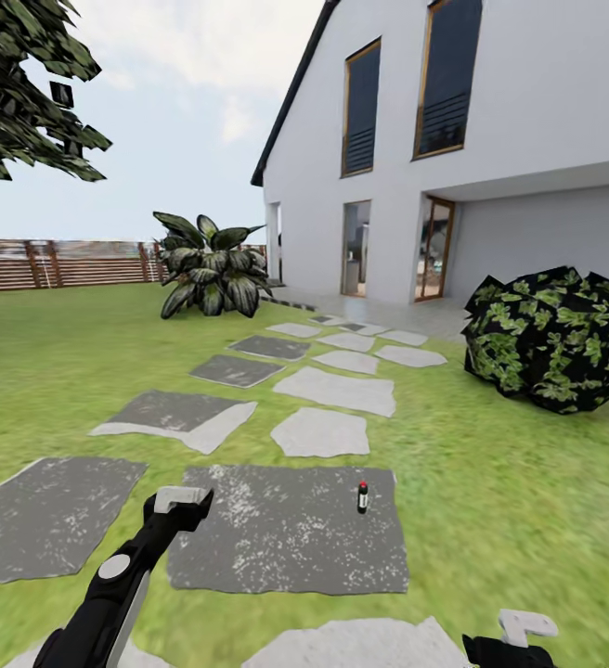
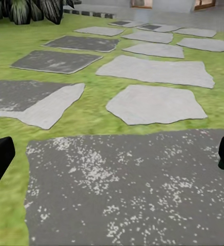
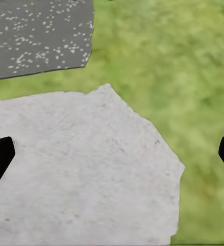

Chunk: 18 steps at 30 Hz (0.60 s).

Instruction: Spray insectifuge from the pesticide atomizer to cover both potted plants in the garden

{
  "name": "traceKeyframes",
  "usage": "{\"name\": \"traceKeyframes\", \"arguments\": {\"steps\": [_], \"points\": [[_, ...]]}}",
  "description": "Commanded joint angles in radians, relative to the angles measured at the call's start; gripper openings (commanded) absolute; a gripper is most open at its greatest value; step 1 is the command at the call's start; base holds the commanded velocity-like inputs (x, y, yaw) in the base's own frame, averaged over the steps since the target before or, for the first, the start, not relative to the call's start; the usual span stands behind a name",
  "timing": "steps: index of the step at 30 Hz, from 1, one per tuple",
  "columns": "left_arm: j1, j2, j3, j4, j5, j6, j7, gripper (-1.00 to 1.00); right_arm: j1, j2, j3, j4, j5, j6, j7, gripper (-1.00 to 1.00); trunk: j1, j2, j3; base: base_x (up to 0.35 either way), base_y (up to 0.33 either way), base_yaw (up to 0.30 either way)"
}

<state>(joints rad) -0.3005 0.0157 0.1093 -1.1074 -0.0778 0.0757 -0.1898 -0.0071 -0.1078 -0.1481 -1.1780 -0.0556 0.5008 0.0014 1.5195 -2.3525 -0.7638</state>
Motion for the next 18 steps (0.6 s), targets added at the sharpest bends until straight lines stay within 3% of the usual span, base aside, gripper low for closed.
{"name": "traceKeyframes", "arguments": {"steps": [1, 18], "points": [[0.0, 0.0, 0.003, -0.002, -0.008, 0.004, -0.007, 1.0, -0.001, 0.0, -0.001, -0.002, -0.006, 0.005, 0.0, 1.0, 0.0, 0.0, -0.001, 0.09, 0.313, -0.251], [0.0, 0.0, 0.003, -0.002, -0.008, 0.004, -0.007, 1.0, -0.001, -0.001, -0.001, -0.002, -0.006, 0.005, 0.0, 1.0, 0.0, 0.0, 0.01, 0.09, 0.313, -0.268]]}}
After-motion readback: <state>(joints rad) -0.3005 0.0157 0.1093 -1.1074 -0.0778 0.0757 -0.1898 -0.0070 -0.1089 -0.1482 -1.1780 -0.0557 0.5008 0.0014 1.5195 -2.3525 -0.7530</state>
